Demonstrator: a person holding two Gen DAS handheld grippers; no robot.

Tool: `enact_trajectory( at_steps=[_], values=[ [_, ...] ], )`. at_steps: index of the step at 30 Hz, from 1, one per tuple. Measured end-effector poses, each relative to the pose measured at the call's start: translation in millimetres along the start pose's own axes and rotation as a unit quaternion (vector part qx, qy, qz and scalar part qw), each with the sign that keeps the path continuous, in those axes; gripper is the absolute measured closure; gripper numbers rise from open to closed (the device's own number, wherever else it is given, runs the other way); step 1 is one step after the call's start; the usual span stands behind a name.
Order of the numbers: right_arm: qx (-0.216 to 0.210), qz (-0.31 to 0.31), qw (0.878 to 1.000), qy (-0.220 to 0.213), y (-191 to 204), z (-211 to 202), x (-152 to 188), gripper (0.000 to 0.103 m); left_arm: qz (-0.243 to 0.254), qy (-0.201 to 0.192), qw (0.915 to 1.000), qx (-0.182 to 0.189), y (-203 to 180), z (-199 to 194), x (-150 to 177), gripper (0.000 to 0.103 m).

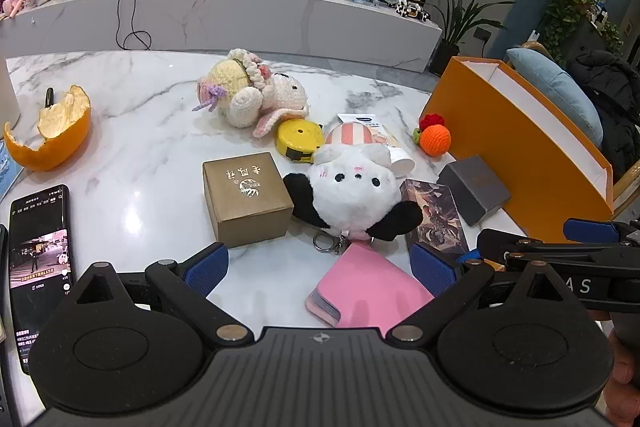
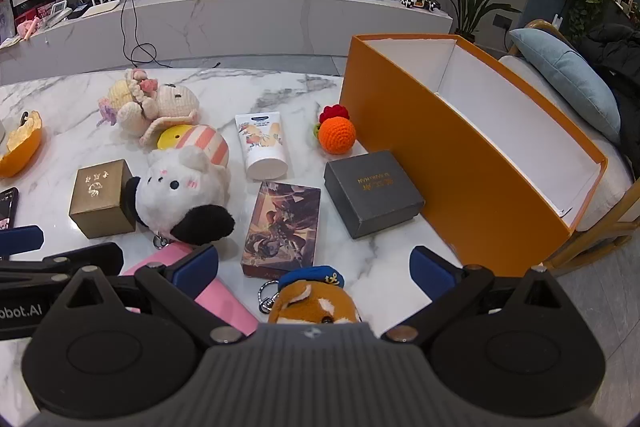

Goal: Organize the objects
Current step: 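Move left tool toward pink wallet while right tool reaches for plush dog keychain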

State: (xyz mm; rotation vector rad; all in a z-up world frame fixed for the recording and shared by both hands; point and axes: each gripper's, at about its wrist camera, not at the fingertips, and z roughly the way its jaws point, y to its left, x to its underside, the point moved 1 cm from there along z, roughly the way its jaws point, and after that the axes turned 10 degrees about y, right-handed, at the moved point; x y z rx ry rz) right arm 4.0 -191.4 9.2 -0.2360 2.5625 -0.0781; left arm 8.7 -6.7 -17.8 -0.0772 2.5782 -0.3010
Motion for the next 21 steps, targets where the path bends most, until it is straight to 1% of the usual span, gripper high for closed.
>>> enact_trajectory(
  at_steps=[21],
  values=[
    [0.001,0.0,1.0,0.001,-0.4,1.1,1.5,0.001,0.0,0.001,1.0,0.0,0.6,0.6,0.0,0.0]
  ],
)
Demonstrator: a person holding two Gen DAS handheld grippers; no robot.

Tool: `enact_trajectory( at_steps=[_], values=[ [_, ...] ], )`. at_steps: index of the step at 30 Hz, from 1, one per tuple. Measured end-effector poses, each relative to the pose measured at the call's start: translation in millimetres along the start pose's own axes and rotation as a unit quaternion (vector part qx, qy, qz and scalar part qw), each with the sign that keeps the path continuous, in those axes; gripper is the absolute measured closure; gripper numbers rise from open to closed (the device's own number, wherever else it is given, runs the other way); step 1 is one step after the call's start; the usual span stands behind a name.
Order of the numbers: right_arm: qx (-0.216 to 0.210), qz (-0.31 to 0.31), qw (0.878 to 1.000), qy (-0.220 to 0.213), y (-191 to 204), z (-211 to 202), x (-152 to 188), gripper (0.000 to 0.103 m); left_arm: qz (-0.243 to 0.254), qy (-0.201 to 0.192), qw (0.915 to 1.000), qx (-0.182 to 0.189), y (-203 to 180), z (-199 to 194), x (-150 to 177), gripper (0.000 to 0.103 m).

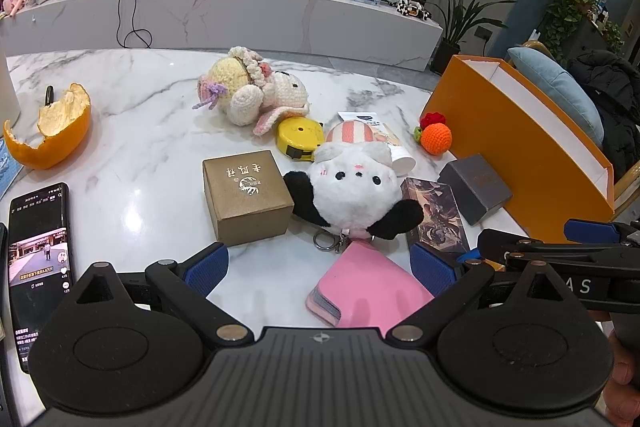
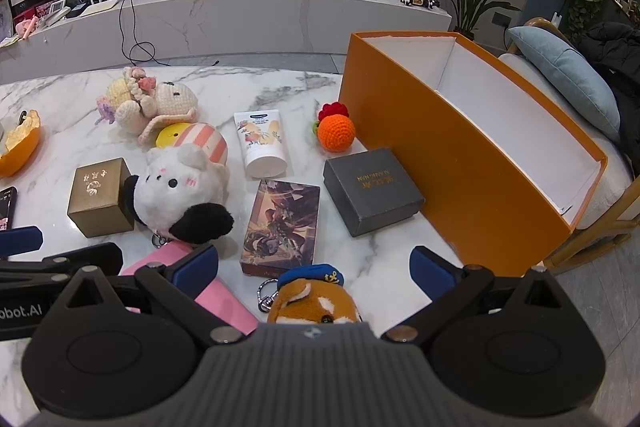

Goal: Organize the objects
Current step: 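Move left tool toward pink wallet while right tool reaches for plush dog keychain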

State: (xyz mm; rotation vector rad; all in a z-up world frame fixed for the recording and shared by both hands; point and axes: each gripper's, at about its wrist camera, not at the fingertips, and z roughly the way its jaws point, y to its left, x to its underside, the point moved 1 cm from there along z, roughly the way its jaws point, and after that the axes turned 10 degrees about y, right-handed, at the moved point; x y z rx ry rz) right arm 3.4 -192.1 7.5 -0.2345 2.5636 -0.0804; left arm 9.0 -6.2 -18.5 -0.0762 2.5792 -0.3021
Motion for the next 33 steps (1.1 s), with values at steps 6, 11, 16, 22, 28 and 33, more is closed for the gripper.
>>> enact_trajectory(
  at_steps=[6,11,16,22,28,33],
  values=[
    [0.002,0.0,1.0,0.002,-1,2,0,0.001,0.0,0.001,1.0,0.0,-1,2,1,0.0],
    [0.002,0.0,1.0,0.001,-2,1,1,0.001,0.002,0.002,1.0,0.001,-3,2,2,0.0],
    [0.004,-0.002,1.0,0.002,-4,1,2,0.001,0.005,0.006,1.0,0.001,-6,3,2,0.0],
    [0.007,-0.009,1.0,0.011,-10,6,6,0.001,0.013,0.016,0.9998,0.003,-10,10,5,0.0],
    [0.015,-0.026,0.999,0.027,-13,14,14,0.001,0.022,0.034,0.9992,0.006,-16,20,10,0.0],
    [0.02,-0.034,0.998,0.04,-19,21,20,0.001,0.032,0.046,0.9984,0.008,-22,29,13,0.0]
  ],
)
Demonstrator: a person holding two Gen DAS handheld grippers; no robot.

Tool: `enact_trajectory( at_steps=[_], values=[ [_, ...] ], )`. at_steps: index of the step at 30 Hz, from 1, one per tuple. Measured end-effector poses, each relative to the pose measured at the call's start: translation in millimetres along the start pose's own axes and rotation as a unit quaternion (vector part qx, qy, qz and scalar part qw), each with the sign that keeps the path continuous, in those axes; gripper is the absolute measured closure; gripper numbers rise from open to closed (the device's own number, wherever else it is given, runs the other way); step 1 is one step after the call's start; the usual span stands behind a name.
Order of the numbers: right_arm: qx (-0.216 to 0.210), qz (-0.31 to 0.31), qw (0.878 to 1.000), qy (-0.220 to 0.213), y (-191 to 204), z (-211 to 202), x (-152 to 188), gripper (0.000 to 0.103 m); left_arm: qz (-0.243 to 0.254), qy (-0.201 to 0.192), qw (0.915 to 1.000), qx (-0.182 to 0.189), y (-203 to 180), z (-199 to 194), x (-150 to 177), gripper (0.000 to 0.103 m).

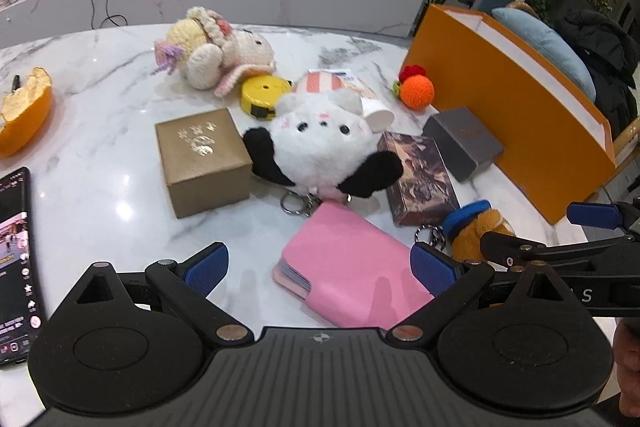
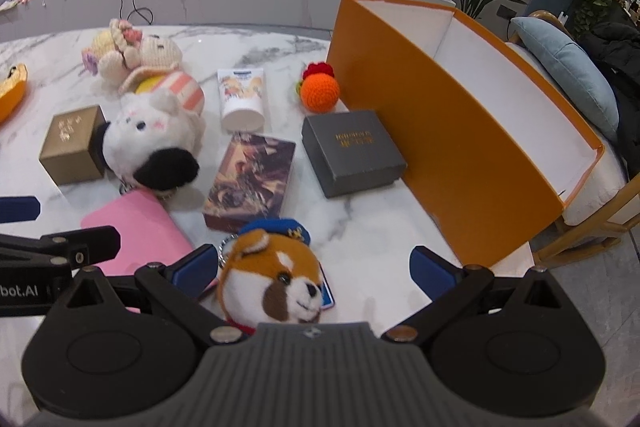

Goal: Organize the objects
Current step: 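Move left tool toward pink wallet while right tool reaches for plush dog keychain, then grasp pink wallet with left tool while right tool grasps plush dog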

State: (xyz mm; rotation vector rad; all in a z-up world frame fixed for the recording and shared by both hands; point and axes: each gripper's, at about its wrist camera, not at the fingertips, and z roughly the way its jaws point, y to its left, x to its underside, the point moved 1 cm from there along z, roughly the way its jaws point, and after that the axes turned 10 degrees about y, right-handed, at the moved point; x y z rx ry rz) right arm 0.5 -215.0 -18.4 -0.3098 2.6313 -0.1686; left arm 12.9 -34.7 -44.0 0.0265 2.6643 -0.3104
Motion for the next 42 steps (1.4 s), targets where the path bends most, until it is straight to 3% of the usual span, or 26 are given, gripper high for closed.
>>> enact_trajectory(
  at_steps=[11,14,18,25,32,42],
  values=[
    [-0.005,0.0,1.0,0.017,-14,9,8,0.001,-0.021,0.019,0.9994,0.018,-4,17,-4,0.0],
    [-0.022,-0.031,0.999,0.035,-9,13,11,0.001,-0.029,0.033,0.9989,0.015,-10,26,-7,0.0],
    [-0.013,-0.078,0.996,0.038,5,15,19,0.001,-0.038,0.046,0.9982,-0.009,-21,39,-6,0.0],
    [-0.013,-0.1,0.994,0.043,8,16,30,0.001,-0.042,0.025,0.9965,-0.067,-35,51,-10,0.0],
    [-0.017,-0.098,0.994,0.04,0,17,33,0.001,-0.007,0.018,0.9948,-0.1,-47,59,-8,0.0],
    [-0.018,-0.103,0.994,0.039,-2,14,32,0.001,0.083,0.042,0.9937,-0.063,-50,52,3,0.0]
  ],
)
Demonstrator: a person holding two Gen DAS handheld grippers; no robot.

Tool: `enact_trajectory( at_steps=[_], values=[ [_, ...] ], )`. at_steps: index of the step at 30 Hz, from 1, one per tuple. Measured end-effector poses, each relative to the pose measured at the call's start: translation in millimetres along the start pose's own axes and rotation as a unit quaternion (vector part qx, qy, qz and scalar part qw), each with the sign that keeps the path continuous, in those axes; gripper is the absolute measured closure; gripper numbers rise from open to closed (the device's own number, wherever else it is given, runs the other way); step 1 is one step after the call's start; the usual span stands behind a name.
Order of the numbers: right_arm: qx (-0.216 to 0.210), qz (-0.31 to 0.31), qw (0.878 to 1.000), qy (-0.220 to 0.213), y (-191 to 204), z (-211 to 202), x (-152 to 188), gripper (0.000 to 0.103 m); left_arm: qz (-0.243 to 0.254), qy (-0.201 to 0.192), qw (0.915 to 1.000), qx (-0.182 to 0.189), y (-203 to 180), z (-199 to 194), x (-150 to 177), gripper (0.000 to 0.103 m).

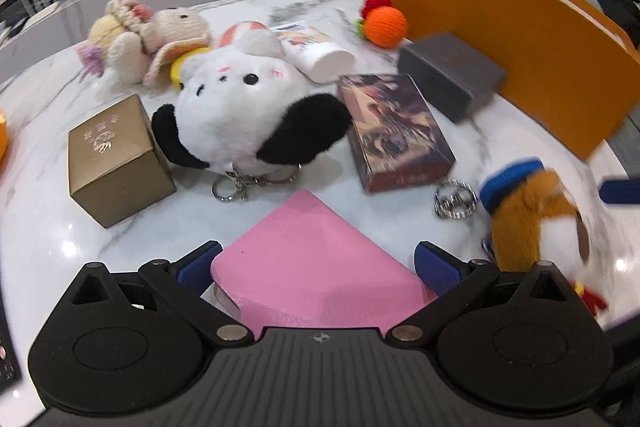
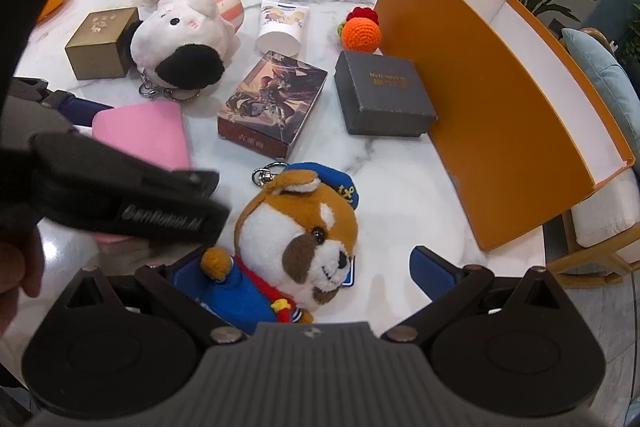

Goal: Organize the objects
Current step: 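Grasp pink wallet with left tool while right tool grasps plush dog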

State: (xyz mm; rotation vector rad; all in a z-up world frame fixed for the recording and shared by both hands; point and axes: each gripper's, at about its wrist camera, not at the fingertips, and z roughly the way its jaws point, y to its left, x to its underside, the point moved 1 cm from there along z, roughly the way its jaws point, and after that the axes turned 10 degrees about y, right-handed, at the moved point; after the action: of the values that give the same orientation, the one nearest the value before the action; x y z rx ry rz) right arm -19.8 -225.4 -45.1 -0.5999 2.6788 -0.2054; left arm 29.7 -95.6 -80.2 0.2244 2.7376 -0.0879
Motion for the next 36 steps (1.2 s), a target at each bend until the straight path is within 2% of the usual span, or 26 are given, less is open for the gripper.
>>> enact_trajectory(
  at_steps=[4,8,12,18,21,25,28,30,34,36],
  values=[
    [-0.003,-0.018,1.0,0.005,7,1,2,0.001,0.047,0.018,0.9986,0.018,11,-5,6,0.0],
    [0.002,-0.023,1.0,0.001,8,-1,3,0.001,0.063,0.02,0.9975,0.023,28,-9,16,0.0],
    [0.004,-0.023,1.0,0.0,9,-2,1,0.001,0.112,0.031,0.9926,0.038,36,-14,24,0.0],
    [0.005,-0.029,1.0,0.004,14,-1,-2,0.001,0.1,0.066,0.9926,0.025,41,-20,30,0.0],
    [0.006,-0.031,0.999,0.003,16,-2,-2,0.001,0.083,0.056,0.9949,0.004,40,-28,36,0.0],
    [0.006,-0.031,1.0,0.002,17,-2,-3,0.001,0.04,0.048,0.998,-0.012,45,-34,39,0.0],
    [0.004,-0.03,1.0,0.0,17,-3,-3,0.001,-0.032,0.094,0.9951,0.004,57,-28,41,0.0],
    [0.004,-0.03,1.0,-0.001,17,-4,-3,0.001,-0.053,0.101,0.9935,-0.006,59,-28,41,0.0],
    [0.005,-0.031,1.0,0.001,17,-2,-4,0.001,-0.027,0.097,0.9945,-0.03,46,-26,44,0.0],
    [0.006,-0.031,0.999,0.002,17,-1,-5,0.001,-0.01,0.097,0.995,-0.024,41,-27,44,0.0]
  ],
)
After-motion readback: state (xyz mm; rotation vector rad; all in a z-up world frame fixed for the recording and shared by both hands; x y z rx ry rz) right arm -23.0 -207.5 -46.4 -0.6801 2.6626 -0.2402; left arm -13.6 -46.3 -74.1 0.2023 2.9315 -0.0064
